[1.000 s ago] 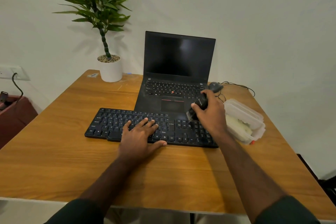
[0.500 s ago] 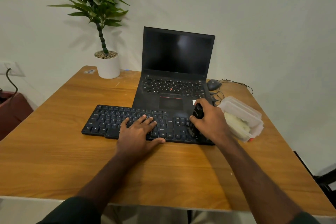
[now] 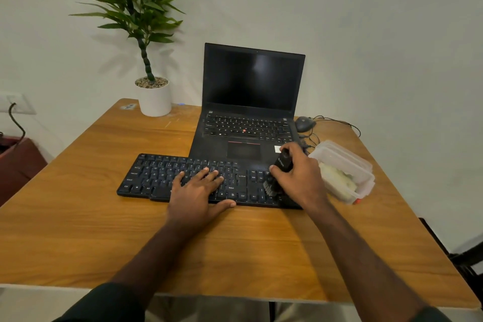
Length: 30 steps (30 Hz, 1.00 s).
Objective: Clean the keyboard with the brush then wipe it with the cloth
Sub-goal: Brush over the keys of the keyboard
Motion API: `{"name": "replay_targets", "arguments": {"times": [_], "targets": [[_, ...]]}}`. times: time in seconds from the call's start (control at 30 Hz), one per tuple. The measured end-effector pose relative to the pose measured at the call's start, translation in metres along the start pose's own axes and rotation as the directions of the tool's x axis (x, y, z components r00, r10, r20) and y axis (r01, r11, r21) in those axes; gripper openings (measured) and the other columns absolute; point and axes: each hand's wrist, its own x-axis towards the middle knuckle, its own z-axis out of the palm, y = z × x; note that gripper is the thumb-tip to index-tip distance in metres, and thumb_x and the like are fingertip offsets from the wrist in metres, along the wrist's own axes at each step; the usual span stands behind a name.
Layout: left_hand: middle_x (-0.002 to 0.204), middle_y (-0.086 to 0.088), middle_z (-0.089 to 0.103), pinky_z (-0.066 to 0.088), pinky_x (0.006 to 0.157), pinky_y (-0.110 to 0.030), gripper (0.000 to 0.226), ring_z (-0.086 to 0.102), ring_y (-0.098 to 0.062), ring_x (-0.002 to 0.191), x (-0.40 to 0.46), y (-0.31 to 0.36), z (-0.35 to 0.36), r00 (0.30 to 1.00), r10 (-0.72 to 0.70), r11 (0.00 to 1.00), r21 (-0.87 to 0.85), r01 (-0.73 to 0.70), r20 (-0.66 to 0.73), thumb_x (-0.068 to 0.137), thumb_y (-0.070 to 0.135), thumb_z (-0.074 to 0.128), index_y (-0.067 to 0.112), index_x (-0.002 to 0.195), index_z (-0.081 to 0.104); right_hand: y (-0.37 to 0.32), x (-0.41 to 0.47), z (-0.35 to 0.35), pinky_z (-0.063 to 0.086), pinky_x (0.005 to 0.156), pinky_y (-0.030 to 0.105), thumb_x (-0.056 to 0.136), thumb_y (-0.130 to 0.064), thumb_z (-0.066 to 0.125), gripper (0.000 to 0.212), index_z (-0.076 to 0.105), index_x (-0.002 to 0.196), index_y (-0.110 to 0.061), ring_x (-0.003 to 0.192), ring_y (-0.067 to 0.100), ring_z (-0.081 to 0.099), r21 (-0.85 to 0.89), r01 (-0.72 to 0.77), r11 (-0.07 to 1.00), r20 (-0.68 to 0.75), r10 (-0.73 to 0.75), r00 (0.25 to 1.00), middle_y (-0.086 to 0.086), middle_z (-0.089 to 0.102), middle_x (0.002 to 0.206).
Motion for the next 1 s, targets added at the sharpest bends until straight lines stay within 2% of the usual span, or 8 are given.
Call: {"name": "replay_targets", "arguments": {"times": [0.13,0.23,0.33,0.43,0.5,0.67,0.87,1.0], "targets": [[0.159,0.013,0.032,0.004,0.122,-0.051,0.102,0.020,-0.007,0.149,0.000,0.001,-0.002,1.000,-0.007,1.000,-0.006,0.007,0.013,0.071,0.093,0.005,0.037,0.149,0.039,-0.007,-0.006,0.010,0.058,0.070,0.027,0.088,-0.030,0.075,0.040,0.053,0.120,-0.025,0.086,0.013,0.064,-0.059,0.065,0.996,0.010,-0.065,0.998,-0.008,0.061,0.092],[0.159,0.014,0.032,0.003,0.122,-0.050,0.089,0.019,-0.006,0.149,0.001,0.001,-0.002,1.000,-0.012,1.000,0.000,0.012,0.015,0.078,0.088,0.021,0.037,0.149,0.039,-0.009,-0.005,0.005,0.059,0.070,0.033,0.085,-0.029,0.076,0.035,0.055,0.112,-0.025,0.084,0.014,0.065,-0.092,0.071,0.993,0.114,-0.060,0.992,-0.007,0.064,0.090],[0.159,0.014,0.031,0.003,0.122,-0.050,0.094,0.019,-0.006,0.149,0.001,0.001,-0.003,1.000,-0.012,1.000,-0.001,0.012,0.014,0.075,0.090,0.015,0.037,0.149,0.038,-0.007,-0.003,-0.001,0.056,0.074,0.031,0.081,-0.027,0.079,0.033,0.058,0.108,-0.025,0.087,0.015,0.063,-0.059,0.012,0.998,0.204,0.001,0.979,-0.007,0.064,0.092],[0.159,0.013,0.033,0.005,0.122,-0.051,0.104,0.021,-0.007,0.149,0.001,0.000,-0.002,1.000,-0.003,1.000,-0.006,0.003,0.004,0.069,0.093,0.003,0.037,0.149,0.039,-0.009,0.002,-0.004,0.058,0.076,0.032,0.080,-0.024,0.080,0.036,0.058,0.109,-0.027,0.089,0.015,0.065,0.021,-0.018,1.000,0.097,0.016,0.995,-0.007,0.066,0.094],[0.159,0.013,0.033,0.005,0.122,-0.051,0.100,0.020,-0.007,0.149,0.001,0.000,-0.002,1.000,-0.005,1.000,-0.006,0.005,0.007,0.072,0.092,0.008,0.037,0.149,0.039,-0.013,0.003,0.000,0.058,0.079,0.032,0.082,-0.026,0.079,0.039,0.056,0.113,-0.029,0.091,0.014,0.065,0.044,0.022,0.999,0.027,-0.023,0.999,-0.007,0.067,0.097],[0.159,0.013,0.032,0.004,0.122,-0.050,0.085,0.019,-0.006,0.149,-0.001,0.002,-0.004,1.000,-0.008,1.000,-0.011,0.008,0.009,0.081,0.086,0.028,0.037,0.149,0.039,-0.020,-0.002,0.018,0.055,0.072,0.025,0.087,-0.029,0.074,0.042,0.052,0.123,-0.025,0.090,0.013,0.064,-0.089,0.181,0.979,0.093,-0.173,0.981,-0.002,0.069,0.102],[0.158,0.013,0.033,0.007,0.122,-0.052,0.089,0.021,-0.007,0.149,0.002,-0.002,0.001,1.000,0.000,1.000,0.006,0.000,-0.003,0.079,0.089,0.022,0.036,0.148,0.040,-0.008,-0.004,0.004,0.059,0.076,0.032,0.081,-0.026,0.078,0.036,0.056,0.110,-0.030,0.087,0.010,0.065,-0.050,0.130,0.990,0.247,-0.114,0.962,-0.009,0.067,0.095],[0.159,0.014,0.031,0.006,0.122,-0.052,0.098,0.019,-0.006,0.149,0.002,-0.002,0.001,1.000,-0.001,1.000,0.012,0.001,0.010,0.073,0.092,0.008,0.037,0.149,0.037,0.006,-0.002,-0.013,0.060,0.078,0.034,0.081,-0.019,0.080,0.039,0.059,0.112,-0.027,0.090,0.015,0.066,0.049,0.018,0.999,0.155,-0.025,0.988,-0.005,0.067,0.098]]}}
